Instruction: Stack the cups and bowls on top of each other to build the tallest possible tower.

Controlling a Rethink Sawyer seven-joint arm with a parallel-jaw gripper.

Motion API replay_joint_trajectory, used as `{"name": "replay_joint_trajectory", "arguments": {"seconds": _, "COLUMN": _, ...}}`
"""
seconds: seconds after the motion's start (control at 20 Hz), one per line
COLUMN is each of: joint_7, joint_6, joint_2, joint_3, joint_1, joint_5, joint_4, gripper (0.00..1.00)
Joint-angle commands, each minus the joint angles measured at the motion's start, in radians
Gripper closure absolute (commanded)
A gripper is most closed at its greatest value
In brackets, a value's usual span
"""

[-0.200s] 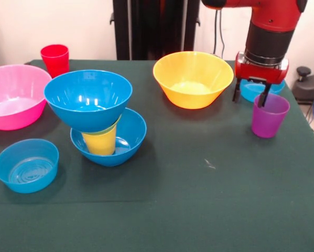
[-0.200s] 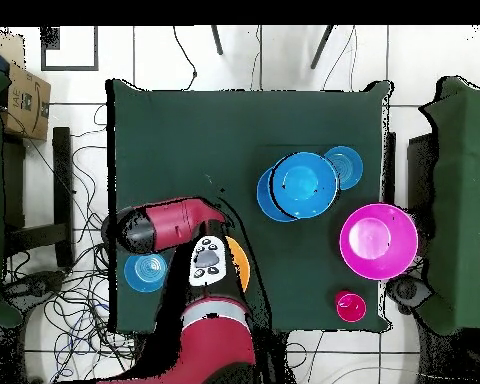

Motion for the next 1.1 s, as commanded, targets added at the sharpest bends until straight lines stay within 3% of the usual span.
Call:
{"name": "replay_joint_trajectory", "arguments": {"seconds": 0.05, "joint_7": 0.064, "joint_6": -0.088, "joint_2": 0.082, "joint_3": 0.002, "joint_1": 0.033, "joint_5": -0.056, "joint_4": -0.006, "gripper": 0.0}}
{"name": "replay_joint_trajectory", "arguments": {"seconds": 1.1, "joint_7": 0.065, "joint_6": -0.065, "joint_2": 0.081, "joint_3": -0.028, "joint_1": 0.085, "joint_5": -0.017, "joint_4": -0.025, "gripper": 0.0}}
